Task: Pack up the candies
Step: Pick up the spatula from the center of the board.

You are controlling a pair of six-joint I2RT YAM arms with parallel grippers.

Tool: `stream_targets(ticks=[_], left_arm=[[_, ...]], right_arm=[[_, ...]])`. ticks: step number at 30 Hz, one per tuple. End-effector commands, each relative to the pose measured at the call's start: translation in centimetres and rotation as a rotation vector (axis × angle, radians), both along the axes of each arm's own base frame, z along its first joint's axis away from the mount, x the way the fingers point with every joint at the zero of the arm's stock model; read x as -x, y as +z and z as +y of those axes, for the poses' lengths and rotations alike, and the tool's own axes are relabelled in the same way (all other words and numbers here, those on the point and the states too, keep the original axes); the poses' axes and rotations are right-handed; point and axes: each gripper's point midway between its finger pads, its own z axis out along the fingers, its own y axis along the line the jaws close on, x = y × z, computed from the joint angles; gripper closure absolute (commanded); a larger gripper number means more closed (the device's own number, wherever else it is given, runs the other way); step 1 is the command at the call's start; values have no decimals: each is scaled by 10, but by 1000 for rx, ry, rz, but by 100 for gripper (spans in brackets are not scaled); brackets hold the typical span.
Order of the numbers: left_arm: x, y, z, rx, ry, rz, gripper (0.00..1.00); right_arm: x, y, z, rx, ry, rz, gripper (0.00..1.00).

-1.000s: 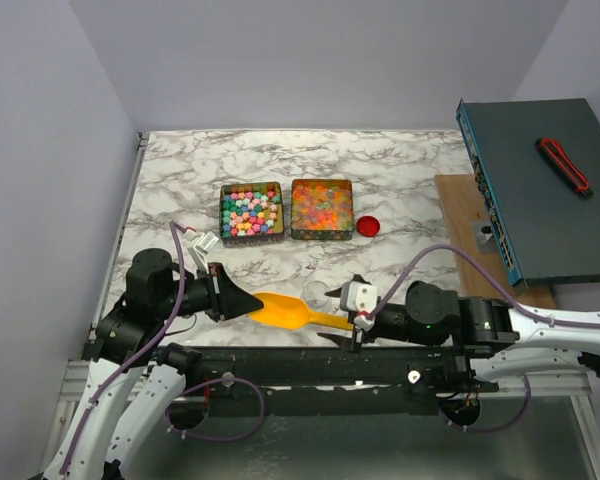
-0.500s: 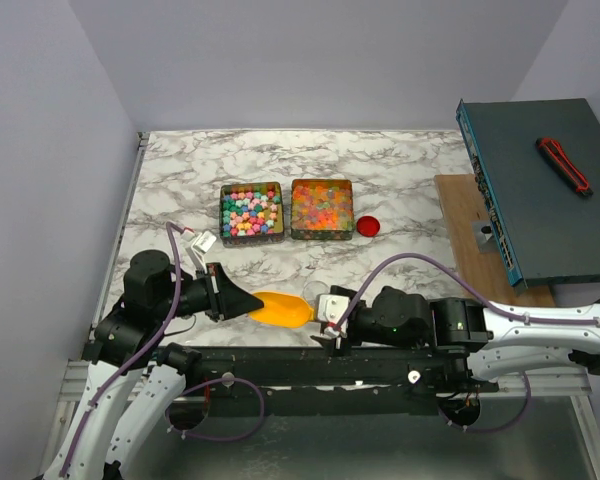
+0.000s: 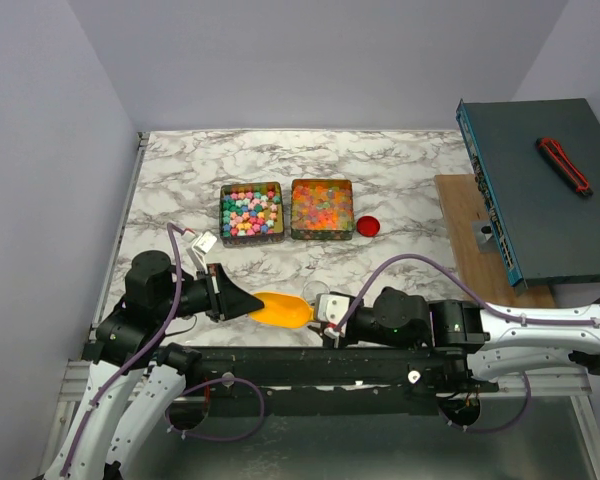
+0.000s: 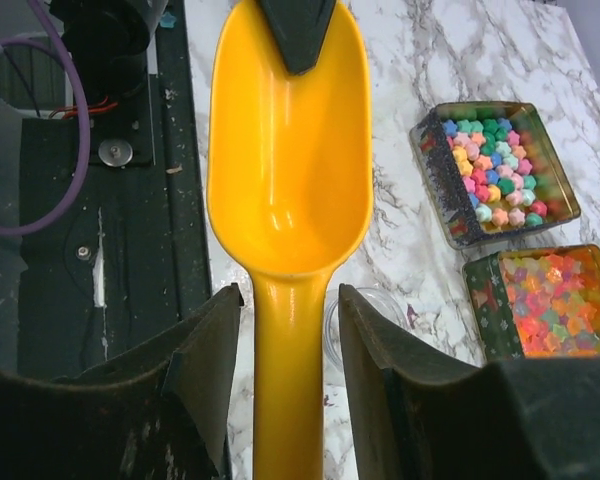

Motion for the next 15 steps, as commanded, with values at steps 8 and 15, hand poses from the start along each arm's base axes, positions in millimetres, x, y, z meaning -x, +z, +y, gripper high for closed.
stream_targets(ticks=[8,15], left_arm=[[4,5,-3,36,-18,-6,100],[4,6,-3,39,-20,-8,100]], right_arm=[[-3,-1,8,-20,-6,-33,56],[-3,-7,8,-3,-10,-31,56]])
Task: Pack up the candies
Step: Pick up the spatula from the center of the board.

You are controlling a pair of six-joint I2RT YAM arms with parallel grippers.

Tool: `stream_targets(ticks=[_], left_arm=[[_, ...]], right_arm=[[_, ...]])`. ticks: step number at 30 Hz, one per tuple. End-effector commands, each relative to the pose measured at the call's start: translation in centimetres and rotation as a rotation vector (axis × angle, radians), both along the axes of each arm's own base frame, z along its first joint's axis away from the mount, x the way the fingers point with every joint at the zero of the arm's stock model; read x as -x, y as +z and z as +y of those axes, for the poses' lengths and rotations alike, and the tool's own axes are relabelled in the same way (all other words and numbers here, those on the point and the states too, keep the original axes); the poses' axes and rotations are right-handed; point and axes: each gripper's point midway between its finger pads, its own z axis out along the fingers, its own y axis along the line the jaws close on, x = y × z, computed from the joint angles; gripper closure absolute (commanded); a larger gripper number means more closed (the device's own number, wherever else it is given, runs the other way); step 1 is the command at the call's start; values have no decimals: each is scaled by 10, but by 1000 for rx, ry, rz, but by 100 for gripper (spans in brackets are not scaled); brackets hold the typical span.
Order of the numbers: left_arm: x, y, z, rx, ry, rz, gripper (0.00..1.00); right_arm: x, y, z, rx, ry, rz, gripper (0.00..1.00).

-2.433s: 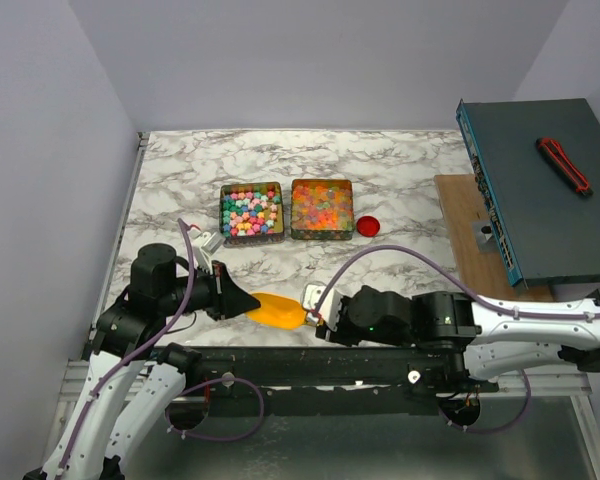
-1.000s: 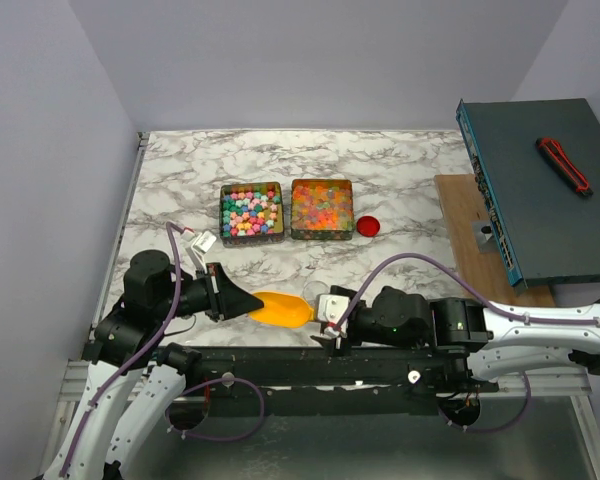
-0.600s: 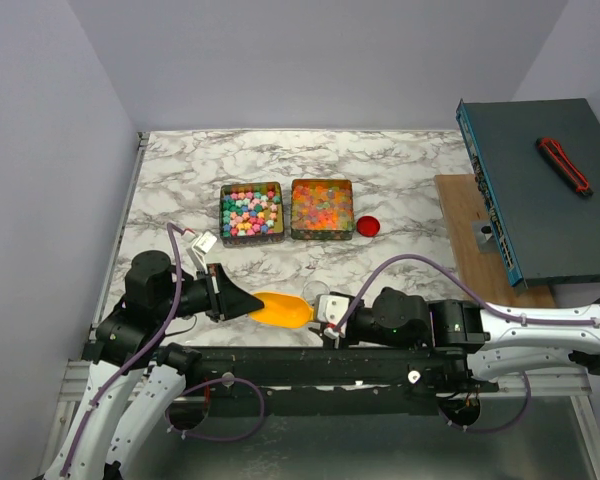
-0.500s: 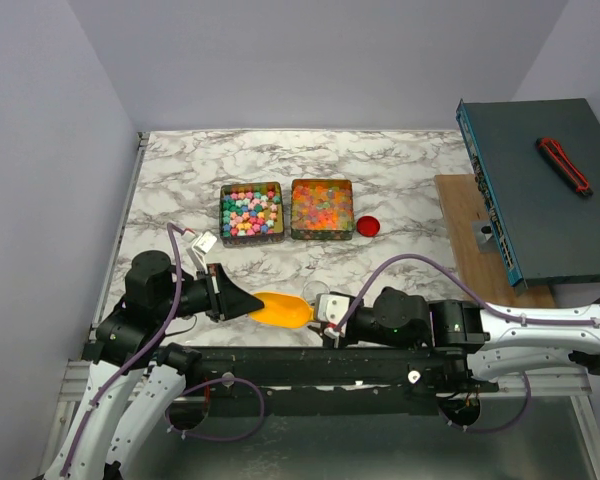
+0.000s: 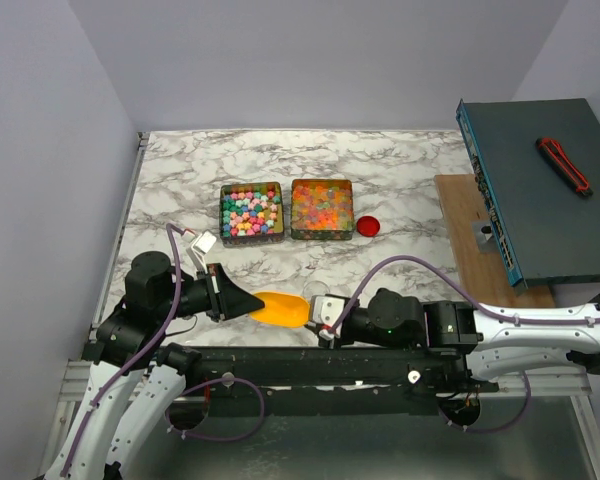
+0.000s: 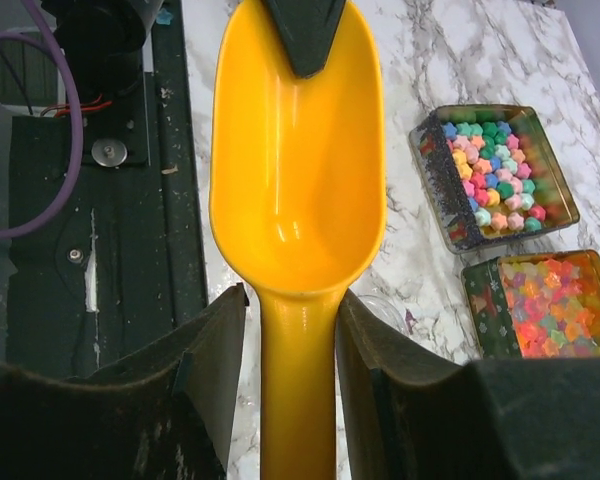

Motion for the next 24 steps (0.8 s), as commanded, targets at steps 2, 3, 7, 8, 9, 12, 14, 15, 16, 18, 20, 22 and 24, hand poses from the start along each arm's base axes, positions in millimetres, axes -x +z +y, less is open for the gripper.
stream_targets(ticks=[2,3,7,8,9,12,14,15,16,18,20,22,24], left_arm=[[4,6,-2,26,-25,-16,100],[4,6,-3,27,-24,-13,100],[4,5,-3,28,-25,-12,100],[4,5,-3,29,-25,-12,100],[4,5,-3,30,-25,-11,100],[3,5,-3,31,-25,-12,100],[3,2,-3,30,-25,-7,100],[3,1,-3,28,-25,-3,100],[3,0,-3,27,-24,-2,100],[3,-1,-3,26,-22,0,100],[2,-4,-3,23,-19,3,100],[1,-5,-3,19,-18,5,100],[1,-7,-3,16,-15,6,100]], right_arm=[[-1,-3,0,-6,-13,-12,60],[-2,-2,0,-9,-14,-12,62],[-1,-1,1,-18,-14,-11,67],[-1,0,1,-22,-13,-11,67],[-1,0,1,-26,-10,-10,68],[1,5,4,-51,-2,-6,74],[2,11,5,-82,5,-2,77],[4,16,6,-106,12,-1,78],[5,20,5,-127,17,1,79],[6,30,4,-170,25,1,85],[7,39,3,-202,30,5,91],[8,44,2,-218,30,10,99],[9,49,0,-231,33,13,99]])
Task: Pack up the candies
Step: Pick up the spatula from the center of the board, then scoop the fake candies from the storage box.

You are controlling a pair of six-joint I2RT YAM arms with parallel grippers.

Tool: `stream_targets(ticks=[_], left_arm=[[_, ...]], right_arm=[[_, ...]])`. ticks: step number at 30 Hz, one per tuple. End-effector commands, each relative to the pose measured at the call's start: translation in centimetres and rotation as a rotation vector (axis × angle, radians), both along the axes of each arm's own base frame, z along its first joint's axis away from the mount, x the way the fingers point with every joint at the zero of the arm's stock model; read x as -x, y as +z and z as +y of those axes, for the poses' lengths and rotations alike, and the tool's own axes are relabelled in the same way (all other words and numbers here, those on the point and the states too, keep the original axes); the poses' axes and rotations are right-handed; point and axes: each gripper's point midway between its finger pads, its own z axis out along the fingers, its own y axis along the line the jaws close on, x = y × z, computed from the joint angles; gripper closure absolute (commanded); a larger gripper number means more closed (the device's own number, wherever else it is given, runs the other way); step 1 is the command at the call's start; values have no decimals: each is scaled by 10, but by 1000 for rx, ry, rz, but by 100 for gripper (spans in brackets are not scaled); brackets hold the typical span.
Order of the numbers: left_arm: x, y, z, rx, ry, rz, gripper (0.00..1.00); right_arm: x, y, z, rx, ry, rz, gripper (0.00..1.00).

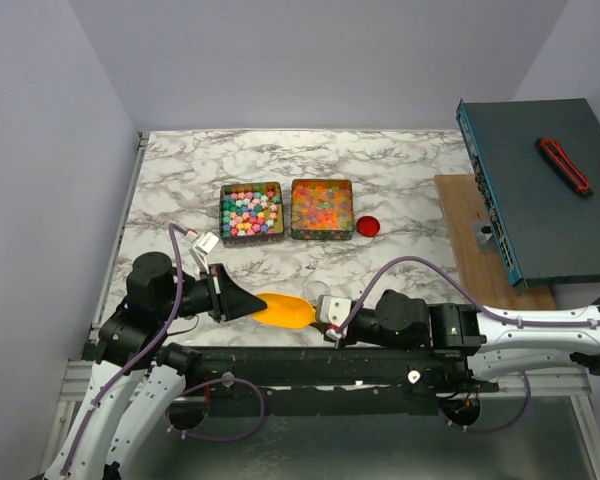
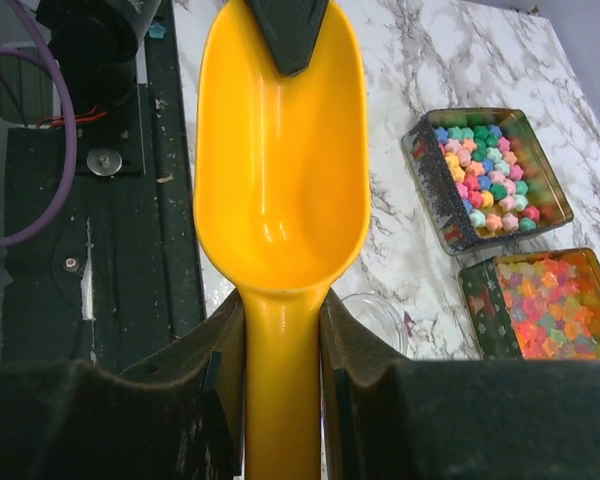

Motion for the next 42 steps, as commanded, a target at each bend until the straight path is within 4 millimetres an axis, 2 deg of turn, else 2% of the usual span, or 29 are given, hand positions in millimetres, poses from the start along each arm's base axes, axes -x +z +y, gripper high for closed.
stream_targets(ticks=[1,6,13,17,24,29,31,37,42], left_arm=[[0,-8,0,-2,1,16,100],[-3,-6,0,-8,8,9,98],[-11,5,1,-20,28,-28,63],[-17,8,2,-36,44,-49,47],[-37,15,13,-121,147,-110,28],[-53,17,23,-192,225,-147,13],[-60,18,28,-219,255,-158,3],[-80,18,40,-304,332,-181,1],[-90,18,44,-355,345,-215,1]], right_arm=[[9,52,3,-194,36,14,99],[2,42,2,-143,-10,17,99],[-14,22,-1,-56,-116,12,99],[-23,12,-2,14,-178,19,99],[-39,5,-1,93,-266,-4,99],[-64,2,-7,136,-344,2,99],[-75,3,-9,149,-372,10,99],[-113,2,-17,216,-463,33,99],[-144,10,-28,268,-531,67,99]])
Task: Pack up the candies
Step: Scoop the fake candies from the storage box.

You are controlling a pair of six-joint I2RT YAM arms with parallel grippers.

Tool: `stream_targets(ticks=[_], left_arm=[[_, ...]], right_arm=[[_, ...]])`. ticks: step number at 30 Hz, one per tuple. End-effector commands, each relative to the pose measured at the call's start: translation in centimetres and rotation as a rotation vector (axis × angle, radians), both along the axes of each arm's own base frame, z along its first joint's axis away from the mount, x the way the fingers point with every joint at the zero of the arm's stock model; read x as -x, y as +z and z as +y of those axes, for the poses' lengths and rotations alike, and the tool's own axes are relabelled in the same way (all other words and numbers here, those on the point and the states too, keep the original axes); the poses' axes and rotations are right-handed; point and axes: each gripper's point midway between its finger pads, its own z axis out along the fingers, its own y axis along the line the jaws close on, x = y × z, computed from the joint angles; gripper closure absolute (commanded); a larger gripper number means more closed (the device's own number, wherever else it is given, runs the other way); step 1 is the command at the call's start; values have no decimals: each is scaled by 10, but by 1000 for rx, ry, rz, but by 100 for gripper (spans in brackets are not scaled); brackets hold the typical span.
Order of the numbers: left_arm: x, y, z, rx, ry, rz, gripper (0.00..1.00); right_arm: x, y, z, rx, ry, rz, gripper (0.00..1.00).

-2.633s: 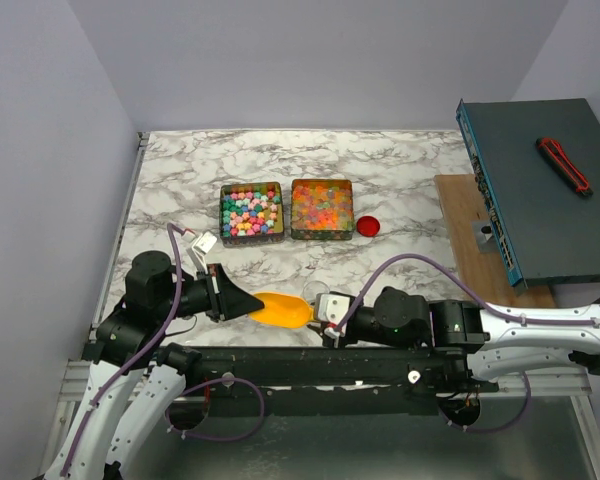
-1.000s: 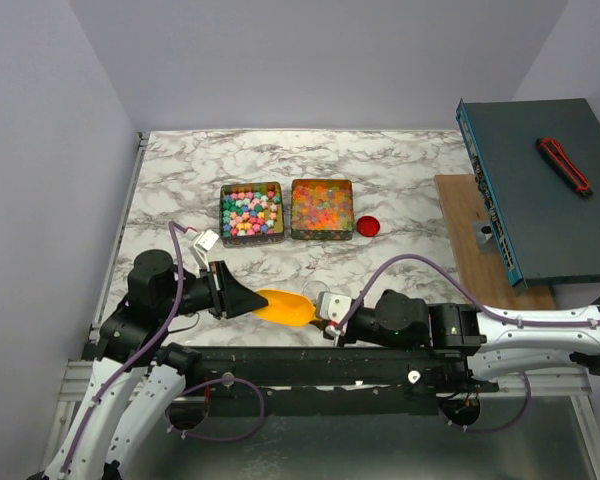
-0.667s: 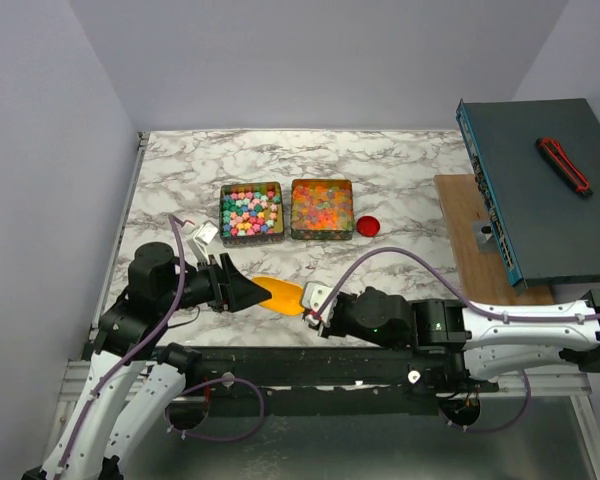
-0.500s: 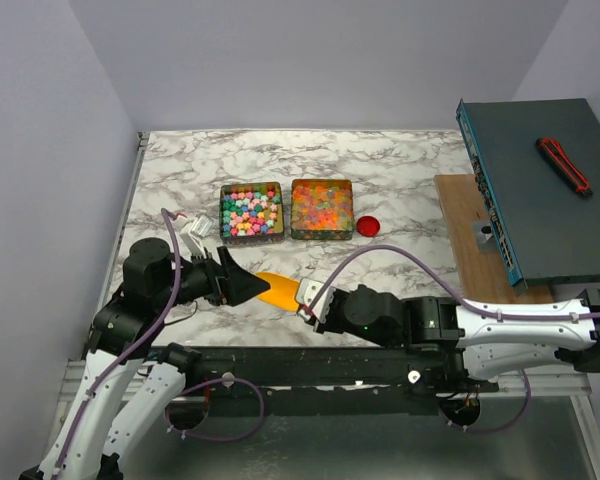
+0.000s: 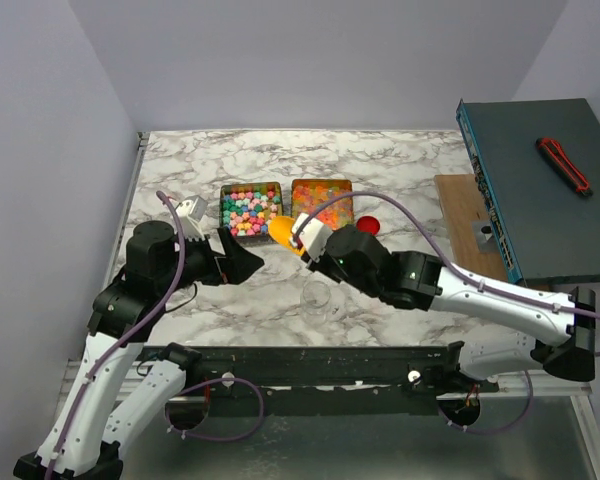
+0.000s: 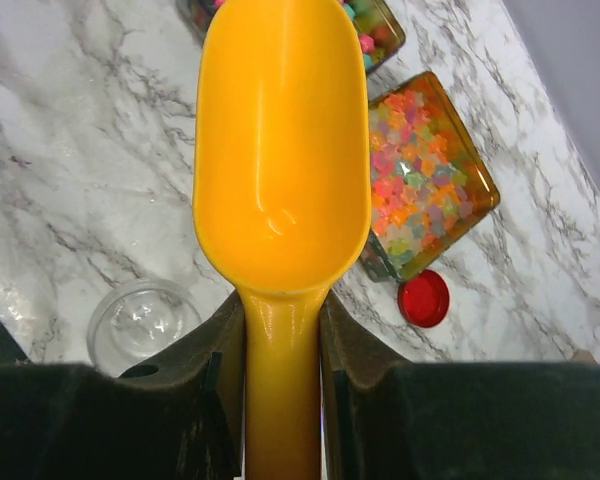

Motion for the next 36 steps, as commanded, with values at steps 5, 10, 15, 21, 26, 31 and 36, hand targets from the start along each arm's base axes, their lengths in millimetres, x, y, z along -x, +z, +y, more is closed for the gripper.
stream_targets(ticks=[5,10,15,21,26,31,36], left_arm=[[-19,2,14,-127,37,-71,1],[-30,-8,12,-172,19,-42,1],[-40,-22,6,-192,-8,-25,1],[-48,-40,1,-181,-24,-58,1],[-56,-54,2,-180,-2,-88,1],[-55,-56,-1,-163,-11,-103,1],[-51,-59,-3,-143,-20,-90,1]], right_arm=[[-47,7,-22,108,-106,93,99],[-77,-4,-40,181,-173,177,99],[-98,-13,-50,234,-196,252,99],[-120,-33,-66,331,-263,336,99],[-129,-46,-79,398,-320,397,99],[-130,-53,-78,419,-337,459,99],[-134,-65,-86,482,-400,484,99]])
